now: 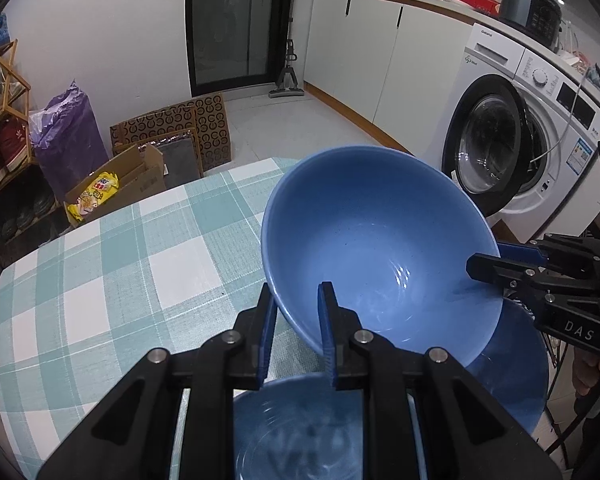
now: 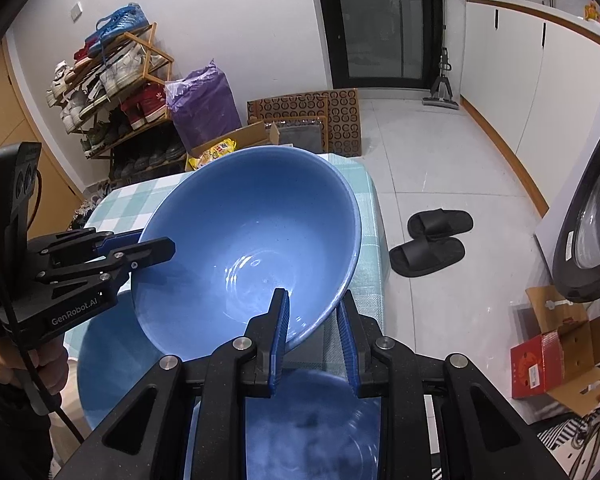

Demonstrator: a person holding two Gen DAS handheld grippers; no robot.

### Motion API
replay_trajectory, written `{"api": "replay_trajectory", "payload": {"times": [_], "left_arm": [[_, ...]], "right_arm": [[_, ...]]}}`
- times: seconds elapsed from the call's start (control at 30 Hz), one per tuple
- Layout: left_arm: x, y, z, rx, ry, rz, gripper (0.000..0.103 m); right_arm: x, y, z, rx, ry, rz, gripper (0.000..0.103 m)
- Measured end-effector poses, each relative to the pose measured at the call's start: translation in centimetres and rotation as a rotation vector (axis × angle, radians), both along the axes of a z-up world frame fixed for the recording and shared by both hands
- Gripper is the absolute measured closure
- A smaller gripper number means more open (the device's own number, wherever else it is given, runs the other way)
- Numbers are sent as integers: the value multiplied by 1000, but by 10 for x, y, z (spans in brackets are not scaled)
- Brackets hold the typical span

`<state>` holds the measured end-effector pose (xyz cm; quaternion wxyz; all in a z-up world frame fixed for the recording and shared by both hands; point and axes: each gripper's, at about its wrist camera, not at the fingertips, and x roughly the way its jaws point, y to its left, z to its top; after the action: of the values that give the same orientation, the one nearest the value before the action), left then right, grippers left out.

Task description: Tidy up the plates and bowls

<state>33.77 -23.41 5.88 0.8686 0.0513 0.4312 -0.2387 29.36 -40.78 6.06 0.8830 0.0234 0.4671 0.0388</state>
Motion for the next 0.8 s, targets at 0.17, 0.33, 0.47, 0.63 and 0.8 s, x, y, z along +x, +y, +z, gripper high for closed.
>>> {"api": "replay_trajectory", "payload": {"times": [0.17, 0.33, 0.47, 0.63, 0.8], "left_arm": [[-10, 2, 11, -7, -17, -3, 84], [-21, 6, 20, -12, -36, -8, 84], [-29, 9, 27, -16, -49, -8, 84], [-39, 14, 35, -23, -61, -8, 84], [-48, 22, 41, -25, -71, 0, 84]], "right_arm": [[-10, 3, 11, -4, -12, 1, 78], [-20, 6, 23, -7, -27, 3, 78], [-29, 10, 34, -11, -42, 6, 78], [-44, 17, 46, -17, -60, 13, 78], [-55, 23, 56, -16, -73, 25, 78]]}}
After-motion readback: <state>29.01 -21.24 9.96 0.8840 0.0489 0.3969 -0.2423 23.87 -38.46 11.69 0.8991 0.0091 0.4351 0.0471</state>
